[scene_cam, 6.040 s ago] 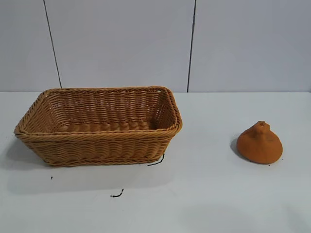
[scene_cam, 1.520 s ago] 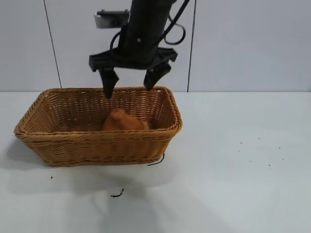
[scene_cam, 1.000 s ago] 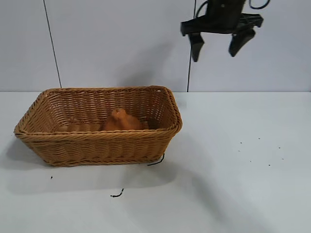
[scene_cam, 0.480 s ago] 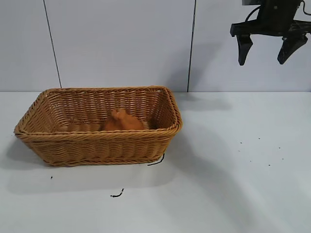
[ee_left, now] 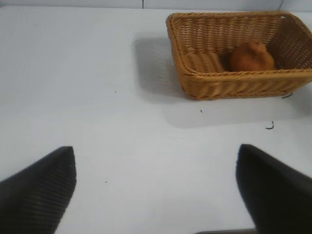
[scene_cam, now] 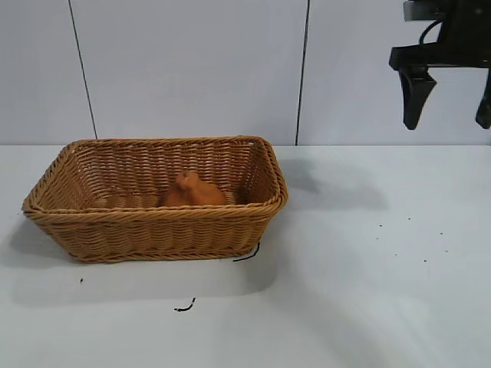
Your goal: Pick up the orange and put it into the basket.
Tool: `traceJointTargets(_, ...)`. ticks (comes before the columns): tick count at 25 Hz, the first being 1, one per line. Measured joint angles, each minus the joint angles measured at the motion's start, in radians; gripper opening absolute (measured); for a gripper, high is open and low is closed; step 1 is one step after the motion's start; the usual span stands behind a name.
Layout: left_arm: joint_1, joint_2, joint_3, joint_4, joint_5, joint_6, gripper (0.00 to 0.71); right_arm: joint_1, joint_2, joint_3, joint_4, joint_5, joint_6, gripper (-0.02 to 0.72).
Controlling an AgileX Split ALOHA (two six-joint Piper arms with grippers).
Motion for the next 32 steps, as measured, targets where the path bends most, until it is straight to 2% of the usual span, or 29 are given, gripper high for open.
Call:
traceJointTargets(7, 0.000, 0.000, 0.000, 0.000, 0.000, 0.000, 0.639, 0.000, -0.388, 0.308, 0.000, -0.018, -0.007, 0.634)
traceJointTargets(13, 0.000, 0.000, 0.000, 0.000, 0.000, 0.000, 0.639, 0.000, -0.752, 0.544, 0.000, -0.135, -0.084, 0.634)
traceJointTargets(16, 0.000, 0.000, 0.000, 0.000, 0.000, 0.000, 0.639, 0.000, -0.955, 0.646, 0.000, -0.167, -0.109, 0.634)
traceJointTargets(25, 0.000, 0.000, 0.000, 0.000, 0.000, 0.000, 0.639, 0.000, -1.376, 0.663, -0.001, -0.192, -0.119, 0.634)
traceJointTargets(32, 0.000, 0.000, 0.000, 0.000, 0.000, 0.000, 0.639, 0.000, -1.506, 0.667, -0.007, -0.190, -0.119, 0.634)
